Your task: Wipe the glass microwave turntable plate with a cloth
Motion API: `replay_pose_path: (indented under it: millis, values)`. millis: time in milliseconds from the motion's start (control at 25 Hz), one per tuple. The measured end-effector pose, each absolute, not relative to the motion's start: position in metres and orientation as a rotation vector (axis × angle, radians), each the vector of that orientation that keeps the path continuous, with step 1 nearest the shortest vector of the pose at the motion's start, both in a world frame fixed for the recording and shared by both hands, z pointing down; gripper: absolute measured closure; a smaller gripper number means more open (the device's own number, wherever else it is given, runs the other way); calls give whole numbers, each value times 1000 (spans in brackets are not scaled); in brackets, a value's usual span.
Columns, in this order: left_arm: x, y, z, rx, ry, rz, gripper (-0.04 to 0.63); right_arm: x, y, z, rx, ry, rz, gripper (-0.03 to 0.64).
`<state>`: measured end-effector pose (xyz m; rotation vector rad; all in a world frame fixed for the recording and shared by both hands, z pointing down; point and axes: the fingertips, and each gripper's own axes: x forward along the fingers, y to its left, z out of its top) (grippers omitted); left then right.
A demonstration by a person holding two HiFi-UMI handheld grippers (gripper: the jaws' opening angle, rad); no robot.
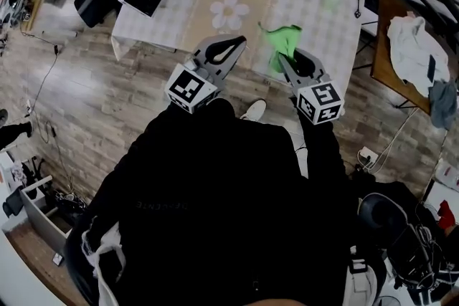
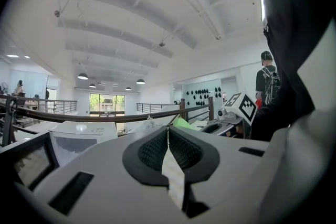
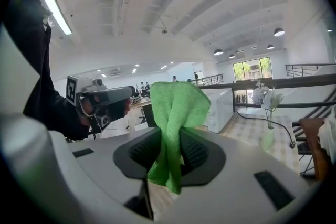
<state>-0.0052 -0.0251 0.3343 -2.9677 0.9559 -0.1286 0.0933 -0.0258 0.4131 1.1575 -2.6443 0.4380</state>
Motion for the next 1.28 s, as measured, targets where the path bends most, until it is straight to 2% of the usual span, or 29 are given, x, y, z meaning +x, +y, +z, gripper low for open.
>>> replay_pose_path:
  millis: [640,1280]
  values:
    - [-29,-92,363,-2983,1027,-172,574,73,-100,459,1072,-2568,507,483]
    - [-52,-176,423,-3092,960,-232,574,45,-186,523,1135,-2419,581,509]
